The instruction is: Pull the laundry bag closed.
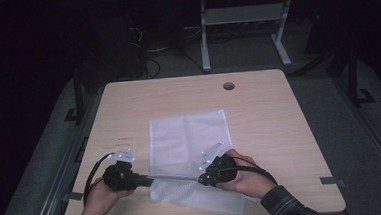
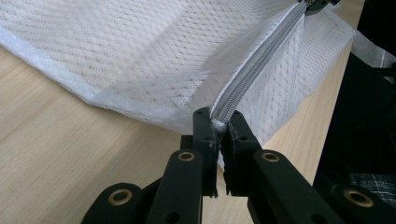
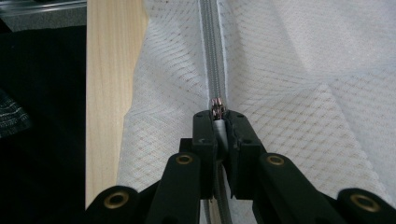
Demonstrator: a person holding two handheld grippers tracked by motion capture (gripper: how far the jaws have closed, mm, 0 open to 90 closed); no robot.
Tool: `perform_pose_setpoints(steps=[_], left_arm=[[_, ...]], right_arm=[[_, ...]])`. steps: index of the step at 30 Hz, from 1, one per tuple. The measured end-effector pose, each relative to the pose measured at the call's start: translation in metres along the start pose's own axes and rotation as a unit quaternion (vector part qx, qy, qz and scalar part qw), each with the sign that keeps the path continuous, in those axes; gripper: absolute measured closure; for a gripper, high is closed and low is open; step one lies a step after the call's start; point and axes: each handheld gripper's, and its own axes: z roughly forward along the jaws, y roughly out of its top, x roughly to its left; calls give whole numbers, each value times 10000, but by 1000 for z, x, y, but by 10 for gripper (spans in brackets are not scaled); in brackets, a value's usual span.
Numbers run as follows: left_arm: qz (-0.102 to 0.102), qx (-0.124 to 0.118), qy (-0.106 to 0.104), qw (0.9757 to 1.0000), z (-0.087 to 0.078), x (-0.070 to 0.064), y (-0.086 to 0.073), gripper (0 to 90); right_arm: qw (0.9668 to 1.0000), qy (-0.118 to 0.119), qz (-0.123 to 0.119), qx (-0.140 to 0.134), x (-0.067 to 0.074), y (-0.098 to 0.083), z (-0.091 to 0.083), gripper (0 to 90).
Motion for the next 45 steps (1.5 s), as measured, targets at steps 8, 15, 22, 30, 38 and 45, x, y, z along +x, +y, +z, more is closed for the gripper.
perform_pose_setpoints(steps=[8,15,22,30,38,45], left_arm=[[5,4,-41,10000,1,-1,1,848],[0,20,-13,10000,0,-1,0,846],[10,32,-39,10000,2,-2,1,846],[-30,35,-72,10000,2,-2,1,848],[-73,59,-110,9999,2,-1,1,850],[-31,95,-87,9999,3,-2,3,853]], right_arm=[[10000,24,21,-38,1,-4,-3,832],[9997,-172,-148,-26,2,-4,1,758],[9987,-302,-392,76,8,4,6,819],[9993,-260,-254,28,7,2,3,829],[9998,-145,-124,-25,6,-2,1,834],[10000,-24,-26,-67,6,-6,0,837]])
